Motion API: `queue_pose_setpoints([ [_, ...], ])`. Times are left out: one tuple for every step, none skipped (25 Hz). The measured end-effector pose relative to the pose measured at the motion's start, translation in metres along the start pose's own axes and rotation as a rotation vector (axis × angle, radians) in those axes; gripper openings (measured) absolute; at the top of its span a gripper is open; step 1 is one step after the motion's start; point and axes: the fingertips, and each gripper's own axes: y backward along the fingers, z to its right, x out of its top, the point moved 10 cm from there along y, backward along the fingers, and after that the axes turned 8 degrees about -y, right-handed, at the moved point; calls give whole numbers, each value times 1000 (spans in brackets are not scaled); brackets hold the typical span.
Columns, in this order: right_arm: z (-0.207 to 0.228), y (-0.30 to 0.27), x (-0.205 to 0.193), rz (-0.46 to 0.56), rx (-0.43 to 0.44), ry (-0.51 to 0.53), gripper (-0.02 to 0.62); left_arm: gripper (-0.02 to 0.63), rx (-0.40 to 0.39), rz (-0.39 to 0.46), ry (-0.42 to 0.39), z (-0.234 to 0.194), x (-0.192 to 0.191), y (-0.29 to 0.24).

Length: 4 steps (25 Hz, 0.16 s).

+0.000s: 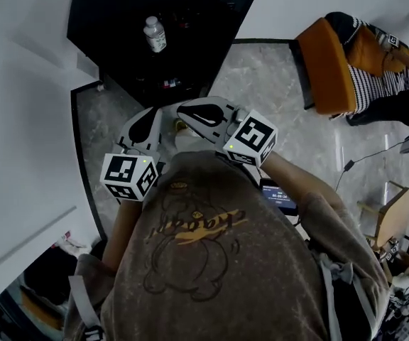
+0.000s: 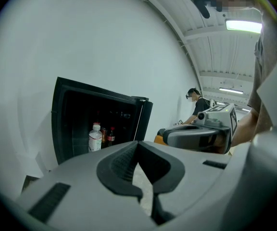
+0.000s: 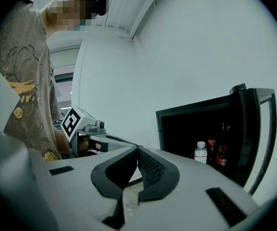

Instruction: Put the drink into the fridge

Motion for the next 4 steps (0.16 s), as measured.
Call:
queue_pose_setpoints([
  [1,2,1,0,3,-3,20,2,-1,-2,0,1,-1,-1],
  [2,5,2,0,4,-5,20,2,-3,-2,0,3,-1,-3],
  [3,8,3,-1,4,-5,20,2,-5,-3,0,4,-1,-4],
  [4,11,3,-2,5,-6,20,2,-8,-3,0,6,-1,-6],
])
